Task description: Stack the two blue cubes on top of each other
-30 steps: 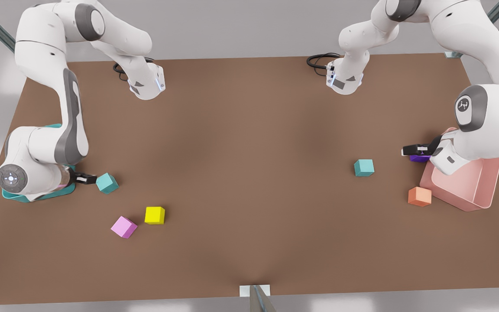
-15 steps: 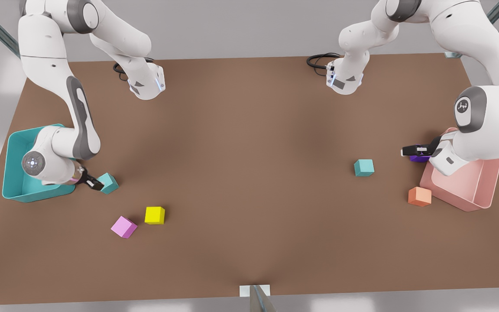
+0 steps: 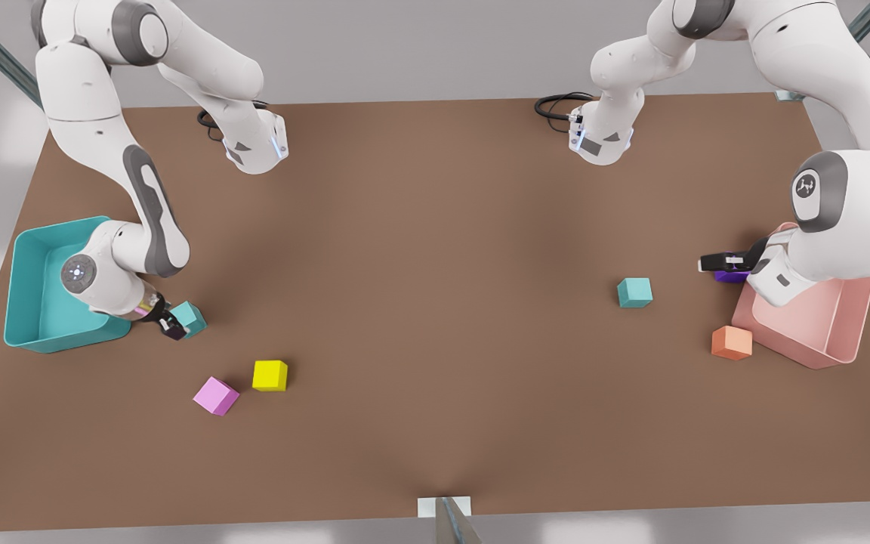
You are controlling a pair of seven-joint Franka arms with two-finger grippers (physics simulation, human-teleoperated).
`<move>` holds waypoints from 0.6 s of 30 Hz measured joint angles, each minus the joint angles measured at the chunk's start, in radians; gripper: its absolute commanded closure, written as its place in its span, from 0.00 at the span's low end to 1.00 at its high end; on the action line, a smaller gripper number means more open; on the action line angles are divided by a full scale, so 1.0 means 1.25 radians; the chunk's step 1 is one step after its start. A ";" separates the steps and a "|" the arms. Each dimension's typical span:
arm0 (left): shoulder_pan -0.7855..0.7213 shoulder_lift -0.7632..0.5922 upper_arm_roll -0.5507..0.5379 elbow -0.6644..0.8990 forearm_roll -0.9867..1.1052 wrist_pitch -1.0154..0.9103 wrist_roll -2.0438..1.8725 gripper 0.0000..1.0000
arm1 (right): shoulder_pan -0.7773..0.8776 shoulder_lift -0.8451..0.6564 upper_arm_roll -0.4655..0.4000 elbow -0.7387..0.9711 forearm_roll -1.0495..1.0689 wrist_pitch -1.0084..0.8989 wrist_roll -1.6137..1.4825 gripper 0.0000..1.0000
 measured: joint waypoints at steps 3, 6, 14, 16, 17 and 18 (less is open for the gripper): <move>0.000 0.000 0.000 0.000 0.000 -0.001 0.000 0.00 | -0.007 0.005 0.000 -0.014 0.001 0.006 0.016 0.00; 0.000 0.000 0.000 0.000 0.000 -0.001 0.000 0.00 | -0.010 0.019 0.000 -0.016 0.001 0.010 0.029 0.00; 0.000 0.000 0.000 0.000 0.000 -0.001 0.000 0.00 | -0.012 0.078 0.000 -0.002 0.002 0.021 0.056 0.00; 0.000 0.000 0.000 0.000 0.000 -0.001 0.000 0.00 | -0.012 0.088 0.000 0.002 0.002 0.024 0.061 0.00; 0.000 0.000 0.000 0.000 0.000 -0.001 0.000 0.00 | -0.012 0.089 0.000 0.004 0.002 0.025 0.063 0.00; 0.000 0.000 0.000 0.000 0.000 -0.001 0.000 0.00 | -0.012 0.090 0.000 0.004 0.002 0.026 0.066 0.00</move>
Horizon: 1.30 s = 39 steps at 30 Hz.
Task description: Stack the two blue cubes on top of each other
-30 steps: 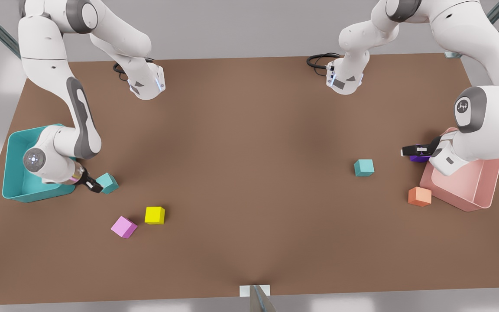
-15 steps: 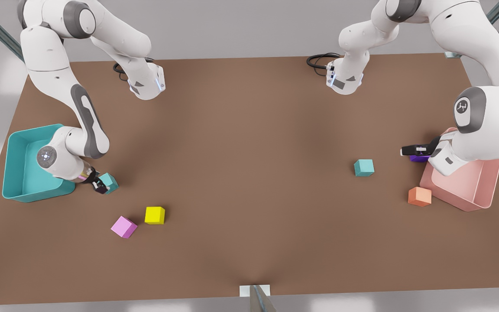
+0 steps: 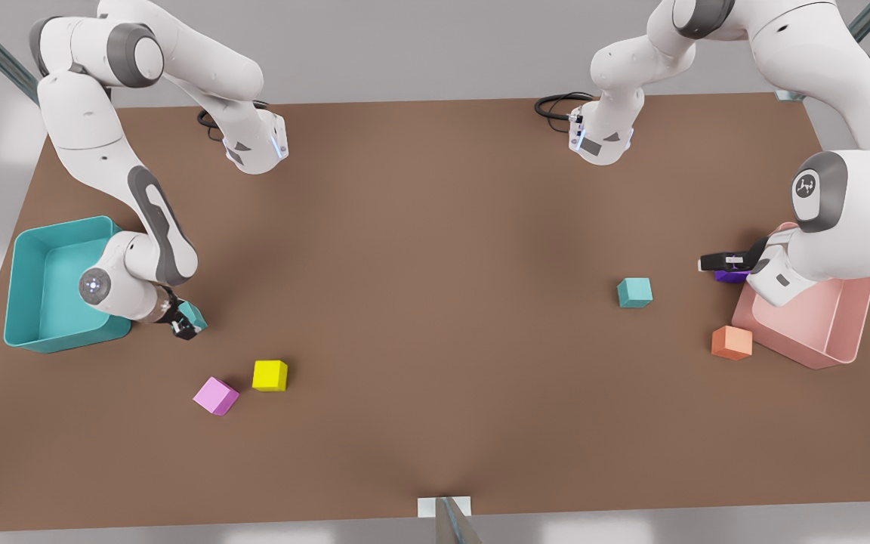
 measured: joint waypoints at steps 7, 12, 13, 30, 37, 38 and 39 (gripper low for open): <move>0.000 0.000 0.000 0.000 0.000 0.000 0.000 0.00 | -0.004 -0.004 0.002 0.010 0.002 -0.008 0.008 0.31; 0.000 0.001 0.000 0.000 0.000 0.000 0.000 0.00 | 0.000 -0.031 0.082 0.053 0.031 -0.067 0.018 0.30; 0.000 0.001 0.000 -0.001 0.001 0.000 0.000 0.00 | 0.001 -0.040 0.117 0.054 0.040 -0.082 0.025 0.30; -0.090 -0.036 0.089 -0.530 0.012 0.556 -0.046 0.00 | 0.490 0.186 0.341 0.461 -0.018 -0.201 0.487 0.25; -0.106 -0.016 0.088 -0.584 0.004 0.696 -0.033 0.00 | 0.509 0.248 0.342 0.555 -0.118 -0.188 0.713 0.00; -0.106 -0.012 0.088 -0.585 0.003 0.707 -0.031 0.00 | 0.496 0.234 0.343 0.572 -0.123 -0.193 0.738 0.00; -0.106 -0.007 0.088 -0.585 0.003 0.718 -0.028 0.00 | 0.479 0.216 0.343 0.598 -0.126 -0.206 0.758 0.00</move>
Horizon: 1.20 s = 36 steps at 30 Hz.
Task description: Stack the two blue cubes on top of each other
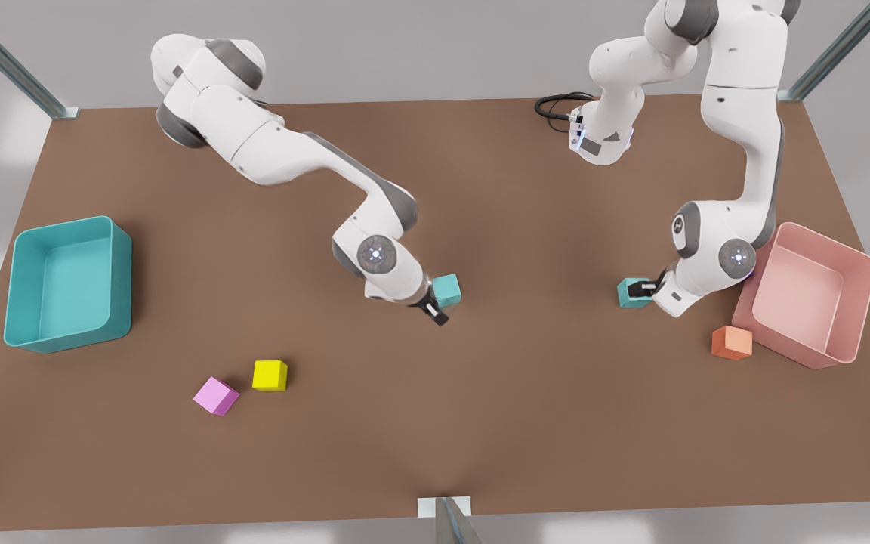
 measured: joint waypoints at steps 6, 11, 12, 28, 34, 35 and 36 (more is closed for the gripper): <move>0.001 0.023 0.001 -0.039 -0.001 0.041 0.013 0.00 | -0.258 -0.060 -0.001 0.126 -0.010 -0.228 -0.008 0.00; 0.001 0.035 0.001 -0.056 -0.001 0.056 0.021 0.00 | -0.458 -0.190 -0.012 0.112 -0.042 -0.478 -0.145 0.00; 0.001 0.044 0.001 -0.056 -0.001 0.060 0.022 0.00 | -0.469 -0.239 -0.012 0.108 -0.052 -0.523 -0.184 0.00; -0.001 0.075 0.001 -0.035 0.011 0.113 0.015 0.40 | -0.489 -0.327 -0.009 0.062 -0.068 -0.605 -0.837 0.00; -0.230 0.046 -0.001 0.142 0.011 -0.013 -0.061 0.40 | -0.490 -0.327 -0.009 0.062 -0.065 -0.606 -0.969 0.00; -0.288 0.060 -0.001 0.202 0.011 -0.049 -0.085 0.40 | -0.490 -0.327 -0.010 0.062 -0.065 -0.606 -0.987 0.00; -0.346 0.081 -0.001 0.262 0.006 -0.085 -0.110 0.40 | -0.490 -0.327 -0.010 0.062 -0.065 -0.606 -1.004 0.00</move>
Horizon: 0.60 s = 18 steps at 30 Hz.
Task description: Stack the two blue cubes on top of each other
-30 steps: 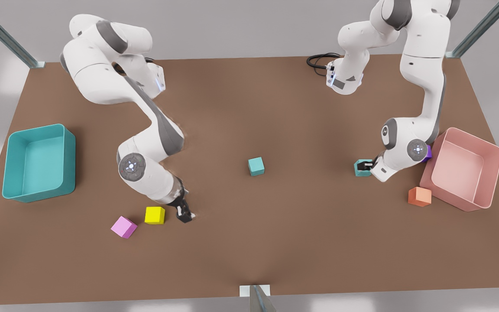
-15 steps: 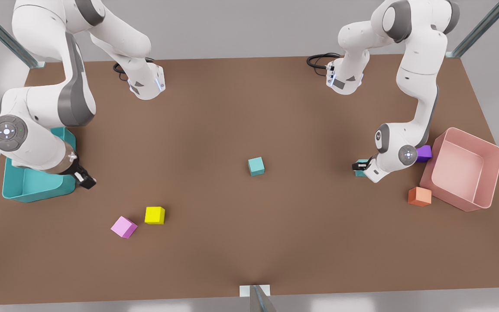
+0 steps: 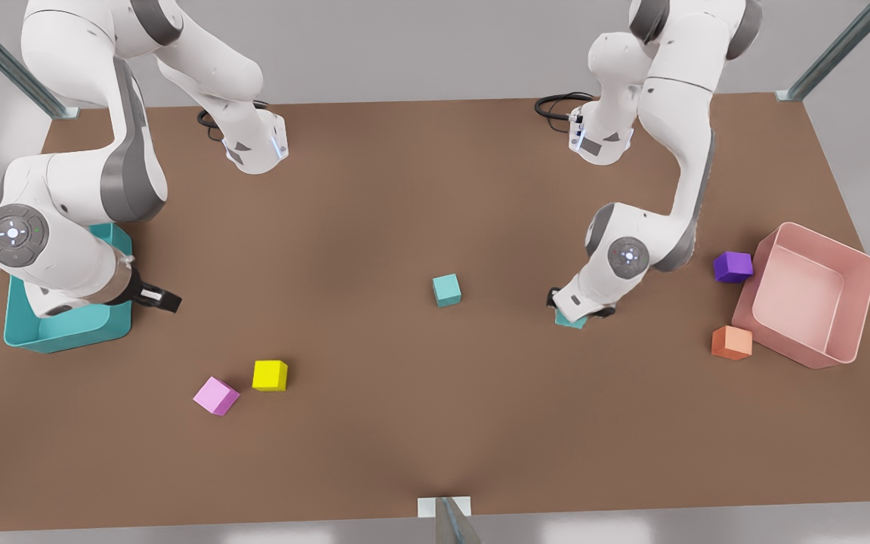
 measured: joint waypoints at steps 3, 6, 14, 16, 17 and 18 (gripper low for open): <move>-0.144 0.054 -0.001 0.107 -0.030 -0.081 -0.085 0.40 | 0.000 0.001 0.000 0.000 0.000 0.000 -0.046 0.00; -0.219 0.086 -0.003 0.142 -0.057 -0.131 -0.170 0.40 | 0.001 0.001 0.000 0.000 -0.001 0.000 -0.085 0.00; -0.265 0.169 -0.024 0.163 -0.080 -0.145 -0.340 0.40 | 0.001 0.002 0.000 -0.001 0.000 -0.001 -0.162 0.00; -0.273 0.180 -0.025 0.167 -0.080 -0.133 -0.372 0.40 | 0.001 0.002 0.000 0.000 0.000 -0.001 -0.176 0.00; -0.278 0.189 -0.025 0.179 -0.081 -0.127 -0.387 0.39 | 0.001 0.003 -0.001 0.005 0.000 -0.001 -0.183 0.00; -0.281 0.198 -0.025 0.187 -0.081 -0.122 -0.401 0.39 | -0.001 0.005 -0.001 0.009 0.001 -0.002 -0.189 0.00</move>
